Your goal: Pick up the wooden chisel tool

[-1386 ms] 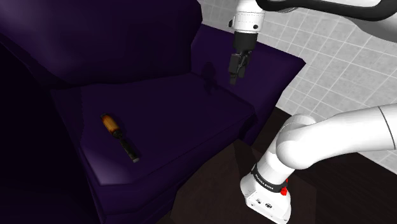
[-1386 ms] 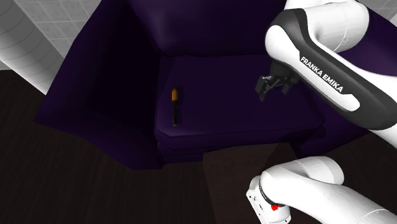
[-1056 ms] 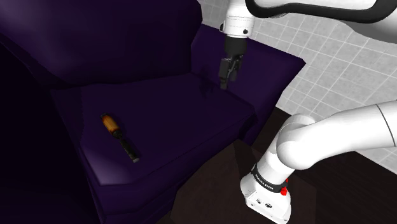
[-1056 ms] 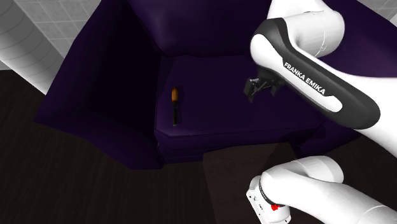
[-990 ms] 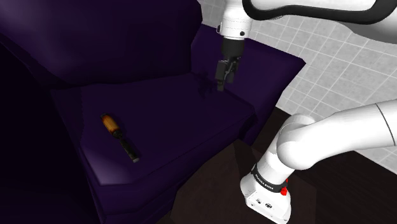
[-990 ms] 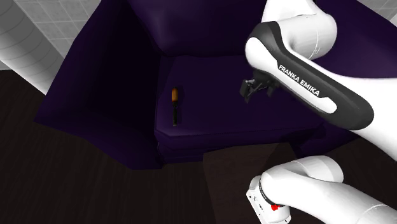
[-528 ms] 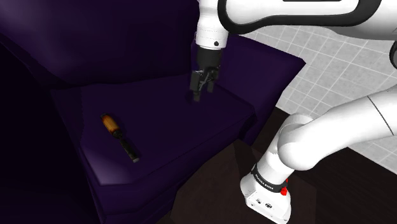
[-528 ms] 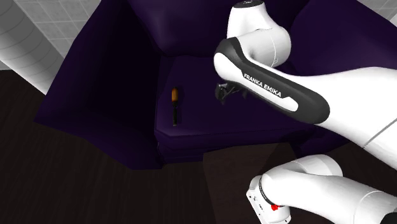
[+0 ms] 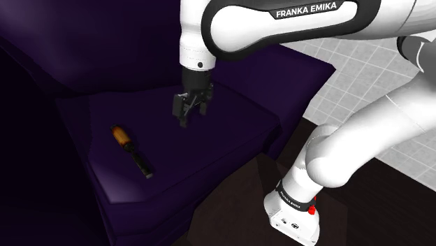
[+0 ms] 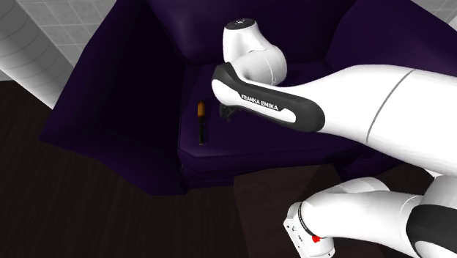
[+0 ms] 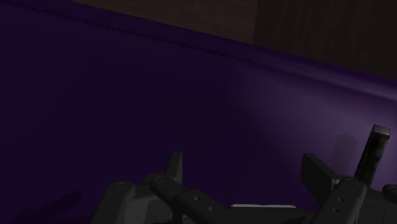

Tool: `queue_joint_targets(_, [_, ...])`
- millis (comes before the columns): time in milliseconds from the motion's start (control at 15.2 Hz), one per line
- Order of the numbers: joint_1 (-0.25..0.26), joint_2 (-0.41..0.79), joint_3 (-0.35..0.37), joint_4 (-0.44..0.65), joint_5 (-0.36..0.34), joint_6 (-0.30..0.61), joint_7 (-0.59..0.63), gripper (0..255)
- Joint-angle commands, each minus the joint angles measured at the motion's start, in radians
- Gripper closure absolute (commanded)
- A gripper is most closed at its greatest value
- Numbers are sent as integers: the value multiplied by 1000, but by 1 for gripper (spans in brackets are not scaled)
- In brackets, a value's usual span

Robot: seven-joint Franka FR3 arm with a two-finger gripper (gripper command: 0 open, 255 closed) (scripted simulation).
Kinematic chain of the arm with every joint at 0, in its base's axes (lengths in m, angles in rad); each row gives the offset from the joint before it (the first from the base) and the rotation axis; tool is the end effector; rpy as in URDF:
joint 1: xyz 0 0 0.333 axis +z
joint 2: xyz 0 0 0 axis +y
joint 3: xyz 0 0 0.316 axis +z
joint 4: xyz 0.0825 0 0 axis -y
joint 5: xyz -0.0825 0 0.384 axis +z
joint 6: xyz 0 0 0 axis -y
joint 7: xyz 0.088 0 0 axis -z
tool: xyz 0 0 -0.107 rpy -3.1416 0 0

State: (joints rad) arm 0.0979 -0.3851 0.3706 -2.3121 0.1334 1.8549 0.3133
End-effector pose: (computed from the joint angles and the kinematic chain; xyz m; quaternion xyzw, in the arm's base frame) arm 0.3758 0.2117 0.4749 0.9981 0.0401 -0.0411 0.0218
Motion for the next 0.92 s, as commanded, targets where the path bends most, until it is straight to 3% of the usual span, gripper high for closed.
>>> queue_joint_targets(0, [5, 59, 36, 30, -6, 40, 48, 0])
queue_joint_targets(528, [26, 343, 158, 202, -124, 168, 261, 0])
queue_joint_targets(858, [62, 504, 185, 309, -228, 209, 378, 0])
